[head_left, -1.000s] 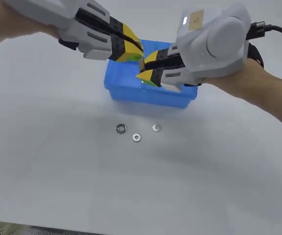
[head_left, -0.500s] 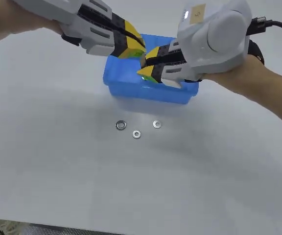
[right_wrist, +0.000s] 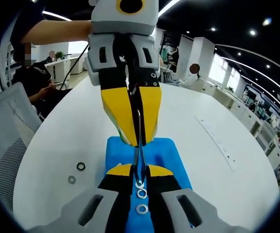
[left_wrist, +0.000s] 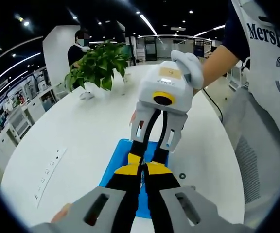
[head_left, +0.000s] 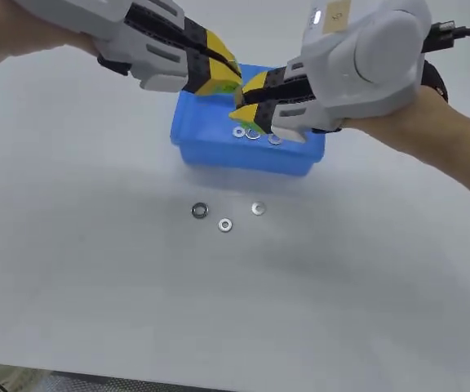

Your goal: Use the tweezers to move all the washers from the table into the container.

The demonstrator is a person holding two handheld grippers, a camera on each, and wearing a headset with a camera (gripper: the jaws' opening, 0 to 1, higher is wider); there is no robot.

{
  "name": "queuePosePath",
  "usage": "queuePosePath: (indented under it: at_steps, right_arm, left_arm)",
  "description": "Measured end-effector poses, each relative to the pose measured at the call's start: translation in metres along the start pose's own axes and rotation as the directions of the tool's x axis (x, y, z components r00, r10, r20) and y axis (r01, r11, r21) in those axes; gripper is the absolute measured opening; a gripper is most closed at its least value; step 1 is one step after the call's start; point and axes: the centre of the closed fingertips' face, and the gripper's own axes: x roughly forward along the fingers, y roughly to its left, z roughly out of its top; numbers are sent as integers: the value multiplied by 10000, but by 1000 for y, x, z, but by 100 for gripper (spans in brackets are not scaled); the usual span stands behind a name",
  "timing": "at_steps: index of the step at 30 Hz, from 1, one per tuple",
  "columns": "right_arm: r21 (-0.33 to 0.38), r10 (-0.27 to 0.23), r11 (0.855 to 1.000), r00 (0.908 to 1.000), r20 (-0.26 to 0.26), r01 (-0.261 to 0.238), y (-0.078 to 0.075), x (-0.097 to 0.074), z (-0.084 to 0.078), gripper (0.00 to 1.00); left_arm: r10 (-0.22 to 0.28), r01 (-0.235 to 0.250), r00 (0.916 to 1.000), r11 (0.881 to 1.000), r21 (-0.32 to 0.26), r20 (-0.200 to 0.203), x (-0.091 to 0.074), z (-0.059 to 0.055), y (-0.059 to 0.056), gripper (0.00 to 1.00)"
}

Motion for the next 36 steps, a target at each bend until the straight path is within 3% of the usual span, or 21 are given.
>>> queuePosePath:
  at_steps: [19, 36]
  right_arm:
    - [-518, -261, 9983, 9992, 293, 276, 21, -37, 31, 11]
    - [-823, 276, 9963, 9996, 116, -266, 64, -49, 29, 11]
  left_arm:
    - [186, -199, 9996, 9978, 634, 204, -21, 36, -29, 6]
    - [77, -87, 9992, 9996, 272, 394, -24, 37, -70, 6]
